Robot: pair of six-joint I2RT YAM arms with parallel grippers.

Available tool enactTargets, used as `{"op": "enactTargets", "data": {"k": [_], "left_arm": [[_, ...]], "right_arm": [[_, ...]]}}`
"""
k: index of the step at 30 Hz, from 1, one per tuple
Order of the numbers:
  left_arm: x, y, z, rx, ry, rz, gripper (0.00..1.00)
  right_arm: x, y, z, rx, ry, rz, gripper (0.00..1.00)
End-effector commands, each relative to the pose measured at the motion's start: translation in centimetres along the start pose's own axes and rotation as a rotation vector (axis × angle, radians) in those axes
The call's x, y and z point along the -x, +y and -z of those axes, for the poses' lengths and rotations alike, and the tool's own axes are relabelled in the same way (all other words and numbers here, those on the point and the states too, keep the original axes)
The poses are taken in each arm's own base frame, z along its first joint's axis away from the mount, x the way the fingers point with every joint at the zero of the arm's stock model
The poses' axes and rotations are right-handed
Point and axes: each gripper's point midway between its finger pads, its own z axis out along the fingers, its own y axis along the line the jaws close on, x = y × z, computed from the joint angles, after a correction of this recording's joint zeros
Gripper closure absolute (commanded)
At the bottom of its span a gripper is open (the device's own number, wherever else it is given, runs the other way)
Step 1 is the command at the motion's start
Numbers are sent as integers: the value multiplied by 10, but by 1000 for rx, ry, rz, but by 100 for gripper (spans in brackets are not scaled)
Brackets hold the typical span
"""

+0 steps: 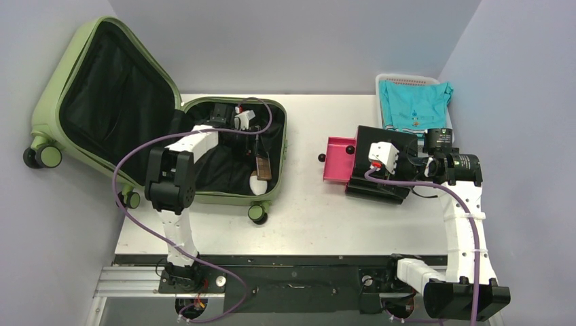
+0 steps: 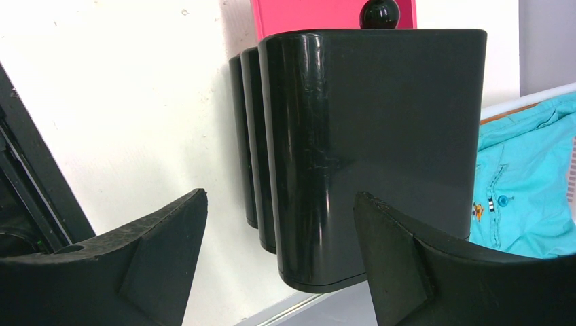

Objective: Open, take out, and arrange the luggage
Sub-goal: Pick up the personal item from the luggage.

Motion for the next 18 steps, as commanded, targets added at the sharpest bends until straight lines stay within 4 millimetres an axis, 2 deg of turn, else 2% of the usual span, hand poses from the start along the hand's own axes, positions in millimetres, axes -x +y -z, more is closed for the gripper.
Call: {"op": "enactTargets", "data": {"k": [1, 9, 18], "left_arm": [[8, -1, 7, 13, -37, -16, 25], [-13, 6, -14, -18, 41, 45, 27], [-19, 17, -27, -32, 65, 108, 28]], "right_arm": [[8, 3, 1, 0, -37, 25, 26], [8, 4, -1, 6, -38, 28, 26], [5, 5, -2, 10, -28, 26, 26]]}}
